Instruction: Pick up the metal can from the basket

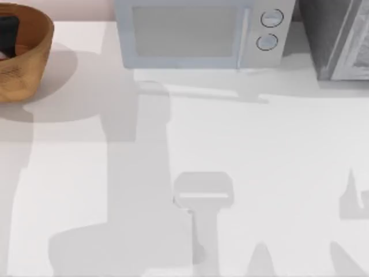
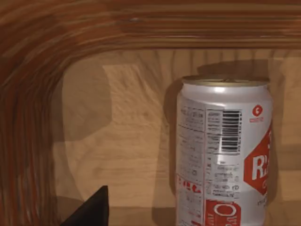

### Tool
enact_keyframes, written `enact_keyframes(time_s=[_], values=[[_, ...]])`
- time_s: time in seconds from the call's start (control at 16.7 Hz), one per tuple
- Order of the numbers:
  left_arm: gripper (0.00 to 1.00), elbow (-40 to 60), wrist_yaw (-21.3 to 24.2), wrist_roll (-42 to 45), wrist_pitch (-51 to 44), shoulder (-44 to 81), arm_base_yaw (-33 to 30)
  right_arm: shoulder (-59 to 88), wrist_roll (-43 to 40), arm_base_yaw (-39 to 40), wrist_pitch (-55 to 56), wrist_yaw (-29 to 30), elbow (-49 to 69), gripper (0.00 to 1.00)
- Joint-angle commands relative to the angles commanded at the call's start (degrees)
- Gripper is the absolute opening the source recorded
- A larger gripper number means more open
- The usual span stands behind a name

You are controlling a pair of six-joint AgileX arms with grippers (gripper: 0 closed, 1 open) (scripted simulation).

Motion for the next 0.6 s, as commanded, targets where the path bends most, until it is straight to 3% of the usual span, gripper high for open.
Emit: enact_keyframes(time_s=[0.6], values=[[1.0, 2.61, 0.0, 0.25, -1.18, 1.98, -0.07, 0.0, 0.0, 0.0, 0.0, 0.0, 0.0, 1.0]])
